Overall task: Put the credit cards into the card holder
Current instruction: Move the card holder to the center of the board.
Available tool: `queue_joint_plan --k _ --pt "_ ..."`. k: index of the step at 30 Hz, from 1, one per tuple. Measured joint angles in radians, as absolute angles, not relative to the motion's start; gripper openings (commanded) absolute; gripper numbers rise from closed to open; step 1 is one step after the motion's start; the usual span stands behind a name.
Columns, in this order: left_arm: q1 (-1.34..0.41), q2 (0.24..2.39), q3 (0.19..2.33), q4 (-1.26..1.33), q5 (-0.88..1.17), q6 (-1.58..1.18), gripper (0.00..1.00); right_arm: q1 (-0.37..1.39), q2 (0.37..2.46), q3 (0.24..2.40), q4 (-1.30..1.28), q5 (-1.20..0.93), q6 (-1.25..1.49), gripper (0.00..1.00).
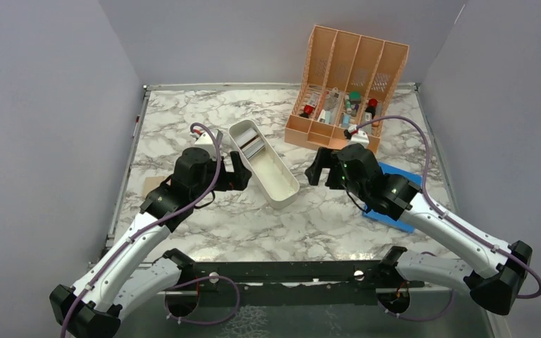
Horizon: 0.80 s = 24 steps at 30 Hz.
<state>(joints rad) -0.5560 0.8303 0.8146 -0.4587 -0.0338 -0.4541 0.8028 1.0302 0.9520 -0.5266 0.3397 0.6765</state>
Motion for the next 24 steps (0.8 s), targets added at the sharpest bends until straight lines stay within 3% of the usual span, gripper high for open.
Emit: queue_joint_plan --k 12,19,24 --pt "-0.556 0.87 0.831 -0.461 -0.081 -0.457 0.99 0.803 0.996 0.958 -0.533 0.338 0.678 1.0" --pt "-0.555 0.928 0.856 -0.462 -0.27 -0.521 0.78 0.803 0.989 0.974 -0.531 0.331 0.653 1.0" --pt "-0.522 1.065 0.861 -0.435 -0.447 -0.606 0.76 0.803 1.002 0.977 -0.533 0.331 0.623 1.0"
